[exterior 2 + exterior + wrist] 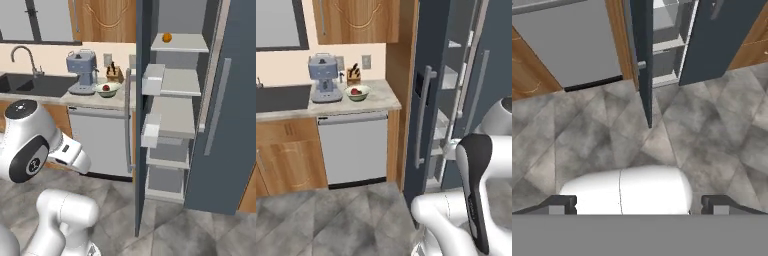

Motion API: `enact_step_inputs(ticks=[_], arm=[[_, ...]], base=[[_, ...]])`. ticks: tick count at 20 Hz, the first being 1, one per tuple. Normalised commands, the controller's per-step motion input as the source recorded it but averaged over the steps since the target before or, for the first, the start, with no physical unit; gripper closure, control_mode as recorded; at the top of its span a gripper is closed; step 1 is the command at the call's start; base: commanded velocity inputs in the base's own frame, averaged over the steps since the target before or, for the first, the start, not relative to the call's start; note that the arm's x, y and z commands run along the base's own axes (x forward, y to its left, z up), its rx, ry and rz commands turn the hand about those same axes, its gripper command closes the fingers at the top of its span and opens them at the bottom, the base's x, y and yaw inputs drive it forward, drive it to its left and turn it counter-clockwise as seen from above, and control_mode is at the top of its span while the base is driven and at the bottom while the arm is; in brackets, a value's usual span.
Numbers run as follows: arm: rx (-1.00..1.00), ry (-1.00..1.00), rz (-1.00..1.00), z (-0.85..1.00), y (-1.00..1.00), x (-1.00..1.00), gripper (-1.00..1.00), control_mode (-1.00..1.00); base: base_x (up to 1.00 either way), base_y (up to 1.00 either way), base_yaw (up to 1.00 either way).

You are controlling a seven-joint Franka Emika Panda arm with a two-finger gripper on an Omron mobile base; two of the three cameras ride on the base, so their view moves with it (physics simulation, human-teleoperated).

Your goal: Take the orange, potato, and peach from the freezer and place them in the bowl on the counter.

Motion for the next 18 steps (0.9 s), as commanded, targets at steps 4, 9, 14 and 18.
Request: enact_step_inputs(ticks=[4, 9, 14, 18], arm=[[0.0, 0.0, 0.0, 0.0, 0.0, 0.0, -1.0, 1.0], [0.0, 0.0, 0.0, 0.0, 0.0, 0.0, -1.0, 1.0], [0.0, 0.0, 0.0, 0.0, 0.0, 0.0, -1.0, 1.0], [0.0, 0.0, 0.0, 0.0, 0.0, 0.0, -1.0, 1.0]], base=[[0.0, -1.0, 0.0], [0.03, -1.0, 0.03], [0.4, -0.97, 0.1], [0.84, -0.63, 0.2]])
